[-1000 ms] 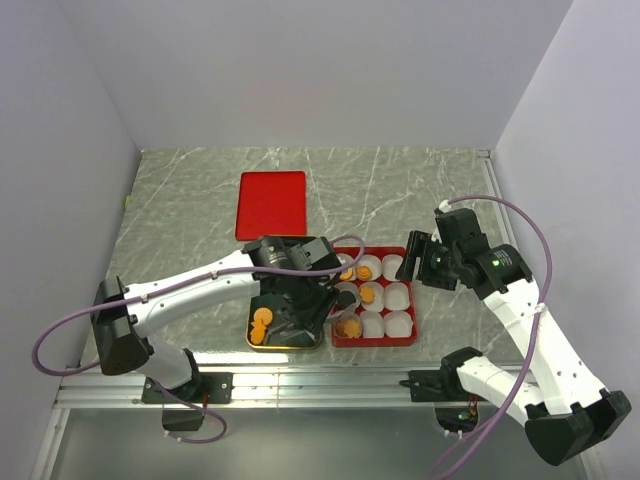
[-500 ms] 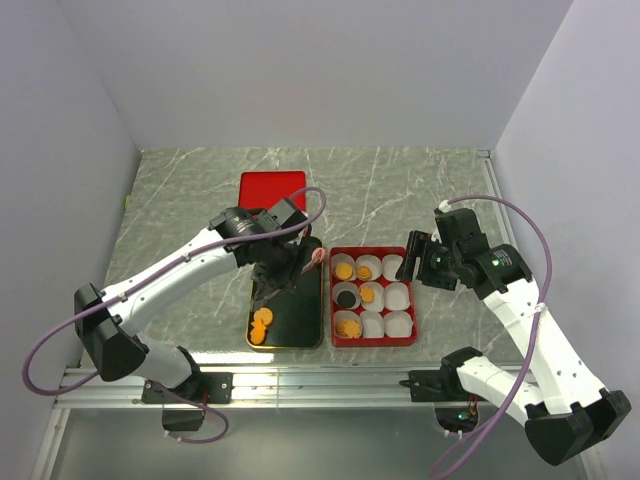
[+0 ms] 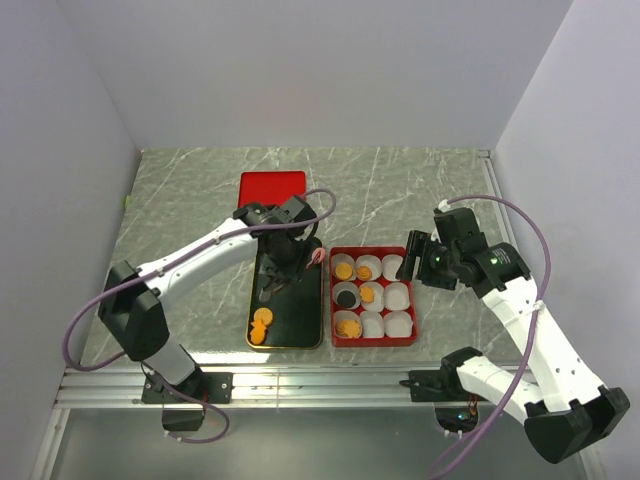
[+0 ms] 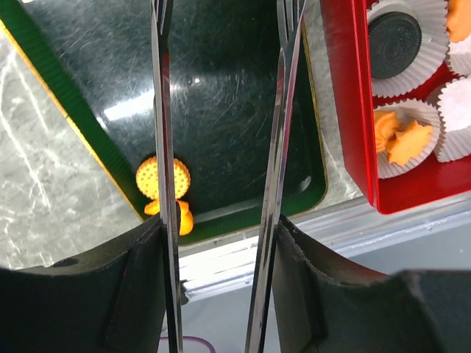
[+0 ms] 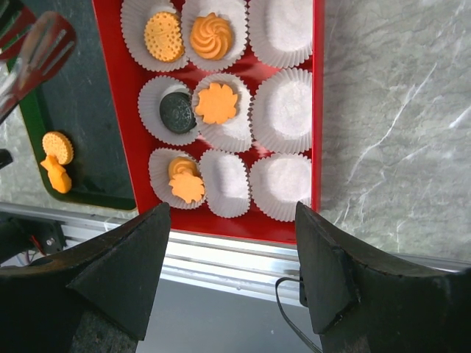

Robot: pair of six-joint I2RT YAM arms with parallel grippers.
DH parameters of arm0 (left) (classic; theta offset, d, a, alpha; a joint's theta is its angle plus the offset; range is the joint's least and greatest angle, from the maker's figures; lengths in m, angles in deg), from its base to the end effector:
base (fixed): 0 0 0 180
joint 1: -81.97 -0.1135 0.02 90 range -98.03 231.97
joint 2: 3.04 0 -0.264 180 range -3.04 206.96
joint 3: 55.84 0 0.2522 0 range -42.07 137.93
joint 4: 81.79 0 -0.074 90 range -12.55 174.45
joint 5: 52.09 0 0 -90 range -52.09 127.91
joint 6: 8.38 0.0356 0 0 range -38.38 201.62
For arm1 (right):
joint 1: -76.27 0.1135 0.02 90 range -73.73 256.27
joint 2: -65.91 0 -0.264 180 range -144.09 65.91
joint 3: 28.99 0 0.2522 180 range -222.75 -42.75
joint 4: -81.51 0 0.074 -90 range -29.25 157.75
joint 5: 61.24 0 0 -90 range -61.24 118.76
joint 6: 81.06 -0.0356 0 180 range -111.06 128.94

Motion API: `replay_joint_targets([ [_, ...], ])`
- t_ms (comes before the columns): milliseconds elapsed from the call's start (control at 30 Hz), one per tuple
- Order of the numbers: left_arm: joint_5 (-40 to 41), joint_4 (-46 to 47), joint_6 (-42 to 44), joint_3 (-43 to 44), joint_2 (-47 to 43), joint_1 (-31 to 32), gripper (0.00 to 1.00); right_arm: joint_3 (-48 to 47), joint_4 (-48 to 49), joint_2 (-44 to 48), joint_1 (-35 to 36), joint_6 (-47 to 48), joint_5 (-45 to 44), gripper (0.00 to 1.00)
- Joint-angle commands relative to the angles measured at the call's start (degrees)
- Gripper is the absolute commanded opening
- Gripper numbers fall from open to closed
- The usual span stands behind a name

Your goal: Pack the cookies

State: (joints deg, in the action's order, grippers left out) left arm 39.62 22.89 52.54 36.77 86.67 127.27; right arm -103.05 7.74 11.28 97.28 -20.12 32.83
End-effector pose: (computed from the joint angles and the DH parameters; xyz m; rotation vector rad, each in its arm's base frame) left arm 0.2143 -0.2151 0.2858 0.3983 2.8423 -0.2341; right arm 0.1567 0.0629 0.3237 0.1513 2.5688 0.4331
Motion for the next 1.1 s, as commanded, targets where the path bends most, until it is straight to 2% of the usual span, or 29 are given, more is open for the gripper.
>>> replay_joint_targets([
  [0,-1.28,2.32,2.36,3.15,1.43,-0.21,0.55,-0.35,0.86,-0.39,-0.01,0.41,-1.26,0.75],
  [767,-5.23,5.66,5.17,2.81,8.81,-3.02,0.54,-1.23,1.30,-1.71,-0.27,1.64,-3.46,0.75],
  [1067,-9.44,7.15,6.14,1.40,9.69,-4.25,0.47,-1.49,1.30,-1.97,-0.27,1.72,-3.72,0.75],
])
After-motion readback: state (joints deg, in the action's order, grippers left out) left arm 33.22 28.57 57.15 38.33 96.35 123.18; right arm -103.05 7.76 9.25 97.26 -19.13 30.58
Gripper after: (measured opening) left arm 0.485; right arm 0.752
